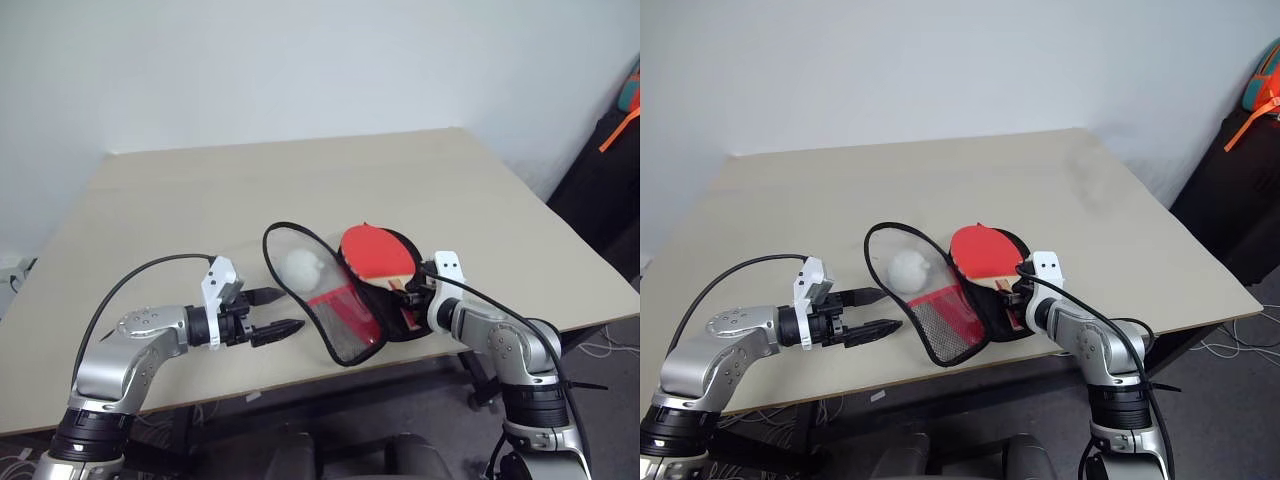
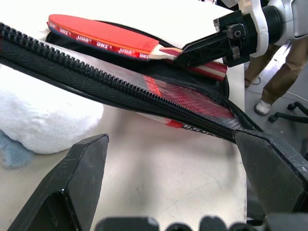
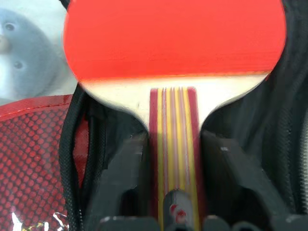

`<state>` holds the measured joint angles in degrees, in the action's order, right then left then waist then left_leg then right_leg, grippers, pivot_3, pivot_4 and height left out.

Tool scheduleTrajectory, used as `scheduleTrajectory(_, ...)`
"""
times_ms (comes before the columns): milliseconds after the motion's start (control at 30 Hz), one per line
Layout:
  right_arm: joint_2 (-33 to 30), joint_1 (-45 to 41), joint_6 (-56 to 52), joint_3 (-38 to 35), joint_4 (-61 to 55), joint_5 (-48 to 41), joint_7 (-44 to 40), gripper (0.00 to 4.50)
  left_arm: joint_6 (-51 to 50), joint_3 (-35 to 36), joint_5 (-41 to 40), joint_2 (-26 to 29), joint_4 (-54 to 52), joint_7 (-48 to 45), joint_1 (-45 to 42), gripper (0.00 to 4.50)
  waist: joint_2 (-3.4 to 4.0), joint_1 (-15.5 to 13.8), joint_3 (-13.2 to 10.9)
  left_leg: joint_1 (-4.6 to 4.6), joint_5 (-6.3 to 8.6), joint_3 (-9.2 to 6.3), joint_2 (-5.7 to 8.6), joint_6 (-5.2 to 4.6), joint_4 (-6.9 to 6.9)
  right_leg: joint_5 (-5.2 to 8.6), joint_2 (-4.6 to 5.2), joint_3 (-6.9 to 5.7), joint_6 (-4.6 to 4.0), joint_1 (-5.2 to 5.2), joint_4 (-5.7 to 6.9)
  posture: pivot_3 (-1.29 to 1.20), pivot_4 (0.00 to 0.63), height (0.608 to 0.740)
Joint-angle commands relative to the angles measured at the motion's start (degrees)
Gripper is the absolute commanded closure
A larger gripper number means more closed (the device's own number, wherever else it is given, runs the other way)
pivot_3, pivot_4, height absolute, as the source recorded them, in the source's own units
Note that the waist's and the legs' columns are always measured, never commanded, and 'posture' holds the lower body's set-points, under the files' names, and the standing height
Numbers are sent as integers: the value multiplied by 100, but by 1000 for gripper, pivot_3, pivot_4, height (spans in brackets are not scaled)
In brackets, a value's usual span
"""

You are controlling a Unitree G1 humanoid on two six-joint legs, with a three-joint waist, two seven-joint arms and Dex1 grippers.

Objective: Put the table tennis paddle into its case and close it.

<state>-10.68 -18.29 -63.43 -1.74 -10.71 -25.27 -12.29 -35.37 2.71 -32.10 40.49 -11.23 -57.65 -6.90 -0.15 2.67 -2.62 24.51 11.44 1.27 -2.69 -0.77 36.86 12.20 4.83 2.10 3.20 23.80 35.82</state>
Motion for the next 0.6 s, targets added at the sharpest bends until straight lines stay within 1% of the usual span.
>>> scheduleTrajectory(33, -171, -37, 159, 131, -232, 84, -113, 1277, 114, 32, 15, 31, -53, -61, -30, 0, 0, 0, 0, 0, 0, 0, 0, 0, 0, 0, 0, 0, 0, 0, 0, 0, 0, 740)
scheduleTrajectory(67, -202, -39, 190, 113, -246, 64, -170, 965, 114, 37, 16, 37, -50, -64, -28, 0, 0, -1, 0, 1, 0, 0, 0, 0, 0, 1, 0, 0, 1, 0, 0, 0, 0, 740)
scheduleTrajectory(300, -329, -98, 500, -63, -535, -75, -498, 965, 116, 39, 41, 29, -11, -81, -68, 0, 0, 1, 0, 0, 0, -1, 0, -1, 0, 0, -1, 0, 1, 0, 1, 0, 0, 740)
scheduleTrajectory(433, -239, -235, 687, -395, -613, -318, -616, 965, 66, -15, -6, -65, -3, -65, -211, 0, 0, -3, 0, 0, -1, -1, 0, -1, 0, 0, -1, 0, 1, -1, 0, 0, 0, 740)
scheduleTrajectory(600, -86, -879, 934, -1403, -748, -1220, -699, 965, -81, -415, 79, -532, 205, 134, -896, 0, 0, -8, -1, 0, -3, -3, 1, -5, 6, -2, -1, -1, 4, -9, 0, 0, 0, 740)
